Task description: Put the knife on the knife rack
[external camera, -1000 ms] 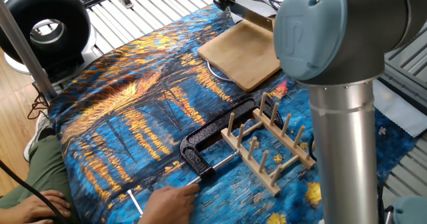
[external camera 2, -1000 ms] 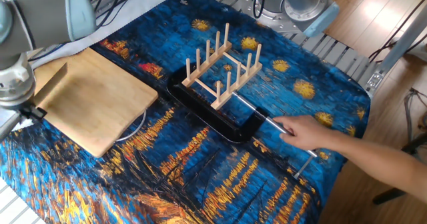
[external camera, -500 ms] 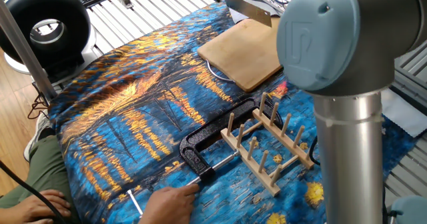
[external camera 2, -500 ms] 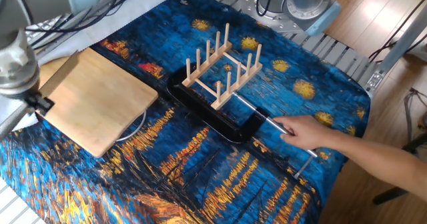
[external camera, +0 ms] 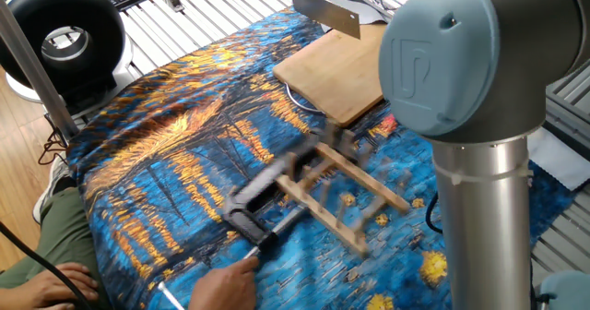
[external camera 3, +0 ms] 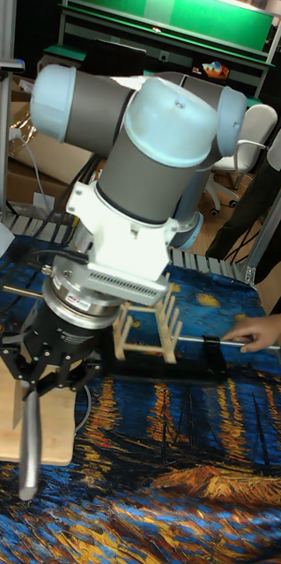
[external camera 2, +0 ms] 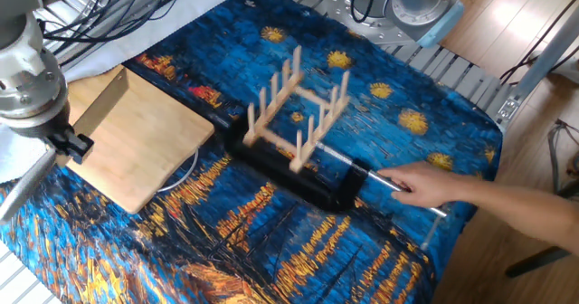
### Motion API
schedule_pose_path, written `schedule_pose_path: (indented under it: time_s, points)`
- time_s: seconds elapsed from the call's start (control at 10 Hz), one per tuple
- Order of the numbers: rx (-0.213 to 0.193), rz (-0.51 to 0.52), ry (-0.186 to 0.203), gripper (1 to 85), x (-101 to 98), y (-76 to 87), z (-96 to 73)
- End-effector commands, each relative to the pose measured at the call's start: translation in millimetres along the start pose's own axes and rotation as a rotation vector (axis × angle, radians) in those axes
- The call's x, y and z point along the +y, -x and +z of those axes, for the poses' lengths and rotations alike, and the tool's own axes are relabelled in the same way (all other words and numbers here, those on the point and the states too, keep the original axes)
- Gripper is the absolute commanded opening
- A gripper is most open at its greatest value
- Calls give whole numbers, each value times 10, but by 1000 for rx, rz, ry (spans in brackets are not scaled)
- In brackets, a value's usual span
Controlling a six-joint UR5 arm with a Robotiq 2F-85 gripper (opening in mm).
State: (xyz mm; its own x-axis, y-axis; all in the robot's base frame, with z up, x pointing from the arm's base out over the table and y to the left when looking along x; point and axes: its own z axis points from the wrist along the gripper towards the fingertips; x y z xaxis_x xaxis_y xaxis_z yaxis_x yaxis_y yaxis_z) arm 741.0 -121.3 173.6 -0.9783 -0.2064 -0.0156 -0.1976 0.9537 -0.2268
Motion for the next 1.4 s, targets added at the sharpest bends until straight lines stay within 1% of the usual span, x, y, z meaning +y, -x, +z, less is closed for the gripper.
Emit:
schedule_pose_path:
  time_s: [0.0, 0.1, 0.2, 0.3, 0.4, 0.5, 0.6, 0.7, 0.8, 0.9, 1.0, 1.1, 1.2, 1.3]
  points:
    - [-91, -239, 60, 10, 200, 227, -62]
    - [-107, -310, 112, 10, 345, 240, -77]
    - [-101, -356, 133, 10, 415, 154, -189]
    - [-93, -348, 138, 10, 495, 19, -387]
    - [-81, -314, 138, 10, 597, -115, -543]
    - [-66, -223, 137, 10, 723, -234, -673]
    - [-34, -91, 103, 10, 785, -335, -801]
    - [2, 12, 72, 10, 800, -381, -883]
    - [21, 105, 76, 10, 870, -344, -898]
    - [31, 163, 82, 10, 923, -273, -874]
    - [27, 204, 106, 10, 992, -175, -830]
    - [28, 255, 147, 10, 1127, -91, -822]
    - [30, 277, 165, 10, 1190, -38, -804]
    - [25, 281, 194, 10, 1228, -5, -779]
